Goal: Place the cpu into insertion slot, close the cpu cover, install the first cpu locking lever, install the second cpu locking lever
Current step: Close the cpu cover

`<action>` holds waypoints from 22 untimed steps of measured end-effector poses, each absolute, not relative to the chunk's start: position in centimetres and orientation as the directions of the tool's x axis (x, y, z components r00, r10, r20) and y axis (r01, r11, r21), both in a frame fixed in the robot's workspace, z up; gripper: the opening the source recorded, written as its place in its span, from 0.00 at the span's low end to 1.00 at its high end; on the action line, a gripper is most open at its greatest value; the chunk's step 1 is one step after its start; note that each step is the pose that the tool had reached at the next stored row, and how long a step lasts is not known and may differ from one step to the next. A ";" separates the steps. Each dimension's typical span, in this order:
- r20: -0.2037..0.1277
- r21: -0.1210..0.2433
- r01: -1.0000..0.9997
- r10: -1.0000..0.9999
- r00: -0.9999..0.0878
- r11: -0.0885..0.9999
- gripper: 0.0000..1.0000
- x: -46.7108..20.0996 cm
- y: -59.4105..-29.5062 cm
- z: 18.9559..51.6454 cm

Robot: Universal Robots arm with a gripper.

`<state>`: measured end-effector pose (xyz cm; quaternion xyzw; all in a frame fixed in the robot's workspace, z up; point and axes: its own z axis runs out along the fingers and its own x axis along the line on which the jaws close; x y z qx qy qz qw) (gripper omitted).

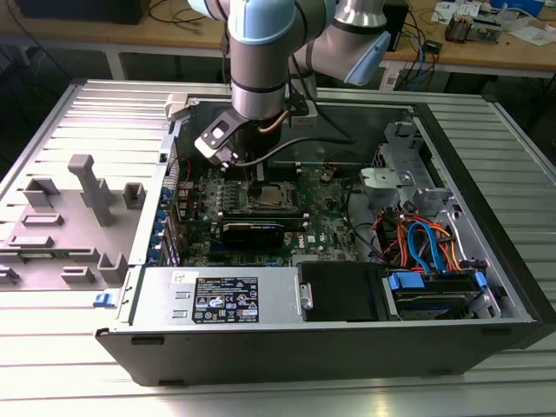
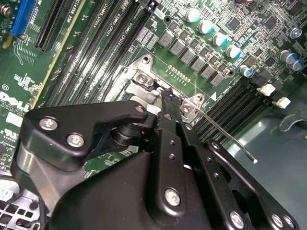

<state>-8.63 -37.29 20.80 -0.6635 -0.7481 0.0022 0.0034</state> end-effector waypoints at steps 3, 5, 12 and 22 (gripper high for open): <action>0.002 -0.008 0.993 0.993 -0.120 0.120 0.11 -8.6 -37.3 20.8; 0.002 -0.008 0.993 0.993 -0.119 0.119 0.11 -8.6 -37.3 20.8; 0.002 -0.008 0.993 0.993 -0.119 0.119 0.11 -8.2 -37.3 21.0; 0.002 -0.008 0.993 0.993 -0.119 0.119 0.11 -6.3 -37.3 21.0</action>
